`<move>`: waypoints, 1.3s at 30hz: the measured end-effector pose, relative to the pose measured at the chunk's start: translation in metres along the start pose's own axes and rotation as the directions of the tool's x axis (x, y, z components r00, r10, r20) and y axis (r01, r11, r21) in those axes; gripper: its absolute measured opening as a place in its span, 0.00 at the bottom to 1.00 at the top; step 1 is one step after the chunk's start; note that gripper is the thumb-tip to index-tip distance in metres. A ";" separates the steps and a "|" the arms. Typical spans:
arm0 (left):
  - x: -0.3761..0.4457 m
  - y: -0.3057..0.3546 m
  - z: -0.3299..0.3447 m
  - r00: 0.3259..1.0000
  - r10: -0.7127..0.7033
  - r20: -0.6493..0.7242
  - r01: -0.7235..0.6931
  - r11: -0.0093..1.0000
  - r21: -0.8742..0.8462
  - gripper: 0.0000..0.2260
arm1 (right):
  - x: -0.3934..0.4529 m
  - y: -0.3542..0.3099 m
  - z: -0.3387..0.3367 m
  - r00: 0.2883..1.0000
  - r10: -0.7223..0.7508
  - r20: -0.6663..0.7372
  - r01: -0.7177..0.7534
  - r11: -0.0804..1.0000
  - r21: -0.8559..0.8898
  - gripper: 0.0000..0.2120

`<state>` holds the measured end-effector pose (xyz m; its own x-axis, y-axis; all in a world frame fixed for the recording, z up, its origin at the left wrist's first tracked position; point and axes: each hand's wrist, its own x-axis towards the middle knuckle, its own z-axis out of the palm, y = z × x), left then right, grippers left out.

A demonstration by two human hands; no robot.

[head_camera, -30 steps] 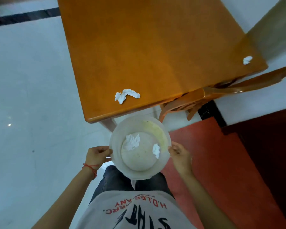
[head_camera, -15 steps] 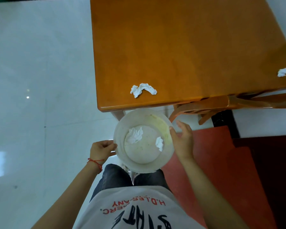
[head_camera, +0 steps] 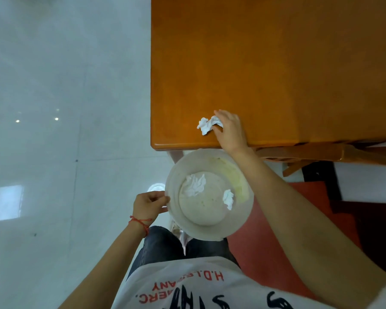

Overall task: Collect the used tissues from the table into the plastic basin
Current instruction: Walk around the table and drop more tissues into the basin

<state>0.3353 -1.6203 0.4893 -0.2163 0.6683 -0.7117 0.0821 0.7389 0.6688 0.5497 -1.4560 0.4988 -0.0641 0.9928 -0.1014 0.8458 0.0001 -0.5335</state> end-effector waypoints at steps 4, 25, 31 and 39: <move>0.002 -0.003 -0.003 1.000 0.000 -0.004 0.000 1.000 -0.001 0.09 | 0.005 0.003 0.004 0.999 -0.028 -0.022 0.026 0.994 -0.103 0.18; -0.002 0.009 -0.004 0.998 0.039 0.047 -0.044 0.992 0.116 0.11 | -0.159 0.007 0.012 0.985 0.174 -0.007 -0.168 0.963 0.212 0.14; -0.002 0.012 -0.003 0.996 0.048 0.081 -0.061 0.986 0.155 0.10 | -0.186 0.012 0.005 0.977 0.211 -0.023 -0.204 0.964 0.171 0.19; 0.000 0.025 0.004 0.972 0.084 0.221 -0.136 0.964 0.229 0.11 | -0.243 0.030 -0.005 0.775 0.610 -0.164 -0.542 0.776 0.323 0.20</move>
<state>0.3417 -1.6009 0.5051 0.0115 0.7307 -0.6826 0.3312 0.6413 0.6921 0.5935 -1.6969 0.5117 0.5530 0.7893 -0.2668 0.5200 -0.5771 -0.6297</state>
